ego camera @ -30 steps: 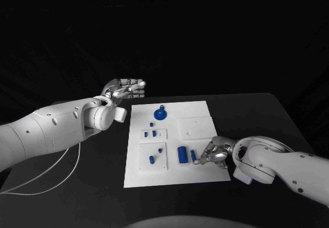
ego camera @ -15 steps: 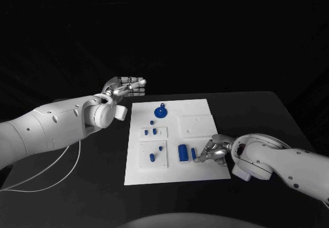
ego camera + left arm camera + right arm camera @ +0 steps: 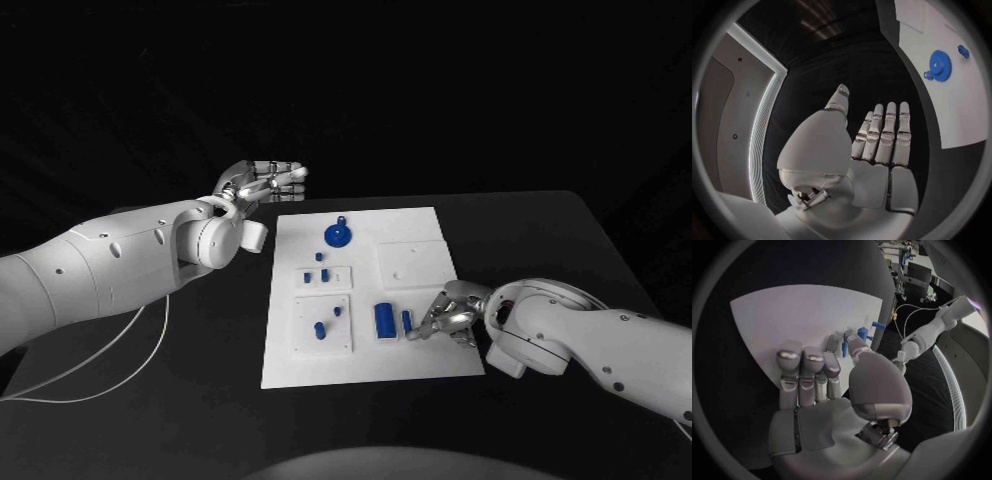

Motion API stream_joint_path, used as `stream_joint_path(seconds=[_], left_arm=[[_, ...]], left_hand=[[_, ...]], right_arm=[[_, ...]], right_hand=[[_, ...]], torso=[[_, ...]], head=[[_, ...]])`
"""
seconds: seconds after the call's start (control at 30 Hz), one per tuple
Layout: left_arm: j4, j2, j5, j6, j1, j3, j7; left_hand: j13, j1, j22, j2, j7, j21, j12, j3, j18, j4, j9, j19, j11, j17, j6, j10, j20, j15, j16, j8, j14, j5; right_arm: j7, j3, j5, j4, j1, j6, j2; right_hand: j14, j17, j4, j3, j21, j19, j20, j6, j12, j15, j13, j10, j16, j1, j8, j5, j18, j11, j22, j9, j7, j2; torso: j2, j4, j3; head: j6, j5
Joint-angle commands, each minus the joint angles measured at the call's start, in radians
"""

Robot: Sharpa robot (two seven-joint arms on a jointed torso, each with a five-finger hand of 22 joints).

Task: Assemble the parts on the task board

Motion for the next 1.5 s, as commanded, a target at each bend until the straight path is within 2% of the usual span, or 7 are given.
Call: stream_joint_path(seconds=[0.03,0.5,0.73,1.0,1.17,1.33,1.5], left_arm=[[0.000,0.001,-0.006,0.012,0.000,0.000,0.004],[0.000,0.002,-0.005,0.010,0.000,0.000,0.011],[-0.001,0.004,-0.001,0.007,0.000,0.000,0.025],[-0.015,0.010,0.008,-0.009,0.001,0.001,0.037],[-0.043,0.025,0.019,-0.025,0.002,0.001,0.043],[-0.089,0.049,0.034,-0.046,0.005,0.002,0.043],[-0.135,0.072,0.050,-0.067,0.018,0.002,0.037]], left_hand=[[-0.001,-0.001,-0.001,0.003,-0.001,-0.006,-0.004,0.001,-0.009,0.002,0.001,-0.008,-0.003,-0.001,0.006,0.003,-0.003,0.000,-0.005,0.000,0.004,0.000],[-0.001,-0.004,-0.001,0.003,-0.001,-0.006,-0.004,0.000,-0.011,0.002,0.001,-0.011,-0.004,-0.001,0.009,0.004,-0.004,-0.001,-0.005,0.000,0.004,-0.001],[-0.001,-0.007,0.000,0.011,-0.008,-0.004,-0.004,-0.006,-0.010,-0.005,0.002,-0.008,-0.008,-0.001,0.038,0.012,-0.004,-0.004,-0.005,0.001,0.008,0.001],[-0.001,-0.004,0.001,0.040,-0.010,0.001,-0.004,-0.017,-0.011,-0.028,0.004,0.002,-0.010,-0.001,0.100,0.040,-0.011,-0.005,-0.005,0.003,0.027,0.004],[-0.001,-0.001,0.001,0.047,-0.011,0.003,-0.004,-0.017,-0.012,-0.034,0.005,0.006,-0.011,-0.001,0.110,0.044,-0.013,-0.006,-0.005,0.004,0.032,0.006],[-0.001,-0.003,-0.001,0.043,-0.016,-0.003,-0.004,-0.015,-0.014,-0.035,0.004,-0.003,-0.012,-0.001,0.089,0.022,-0.009,-0.008,-0.005,0.003,0.017,0.008],[-0.002,-0.006,-0.003,0.022,-0.025,-0.011,-0.004,0.008,0.009,-0.011,0.002,-0.023,-0.018,-0.002,0.033,-0.042,0.018,-0.012,-0.006,0.001,-0.031,0.011]], right_arm=[[-0.003,-0.005,0.005,-0.003,-0.007,0.015,-0.003],[0.102,0.013,0.079,0.001,-0.007,-0.065,-0.031],[0.248,0.036,0.187,-0.055,0.008,-0.111,-0.028],[0.489,0.057,0.364,-0.218,0.065,-0.158,0.007],[0.614,0.069,0.476,-0.360,0.091,-0.190,0.062],[0.705,0.095,0.552,-0.514,0.101,-0.190,0.137],[0.770,0.123,0.656,-0.642,0.104,-0.158,0.209]], right_hand=[[-0.002,-0.002,0.017,-0.004,-0.003,0.056,-0.001,-0.003,0.001,-0.005,-0.001,0.004,0.000,-0.003,-0.002,0.005,-0.009,0.001,-0.001,0.004,0.001,-0.009],[-0.004,-0.007,0.121,-0.197,-0.015,0.056,0.000,-0.043,-0.003,-0.003,0.001,-0.010,-0.009,-0.015,-0.002,0.096,0.001,0.008,-0.010,0.028,0.018,-0.001],[-0.005,-0.033,0.079,-0.332,-0.064,0.054,0.015,-0.098,-0.033,0.010,-0.025,-0.030,-0.053,-0.003,-0.001,0.125,0.021,0.028,-0.037,-0.189,0.047,0.068],[-0.008,-0.050,0.026,-0.356,-0.104,0.051,0.019,-0.110,-0.048,0.013,-0.041,-0.042,-0.087,0.009,-0.003,0.136,0.026,0.033,-0.058,-0.251,0.055,0.101],[-0.040,-0.140,-0.028,-0.370,-0.414,0.018,0.032,-0.141,-0.349,0.026,-0.266,-0.137,-0.243,0.054,-0.003,0.152,0.032,0.045,-0.232,-0.271,0.066,0.138],[-0.111,-0.269,-0.077,-0.362,-0.632,-0.026,0.078,-0.183,-0.539,0.071,-0.549,-0.177,-0.458,0.093,-0.003,0.135,0.029,0.076,-0.444,-0.383,0.094,0.177],[-0.328,-0.539,-0.116,-0.314,-0.740,-0.329,0.195,-0.278,-0.906,0.193,-0.980,-0.266,-0.779,0.124,-0.007,0.096,0.020,0.170,-0.718,-0.563,0.151,0.226]], torso=[[0.000,0.0000,0.0008],[-0.001,-0.0009,-0.0008],[-0.003,0.0004,-0.0029],[-0.019,0.0047,-0.0107],[-0.033,0.0080,-0.0199],[-0.047,0.0104,-0.0279],[-0.052,0.0097,-0.0289]], head=[[0.001,0.000],[0.039,-0.012],[0.081,-0.022],[0.136,-0.014],[0.174,-0.015],[0.215,-0.017],[0.256,-0.009]])
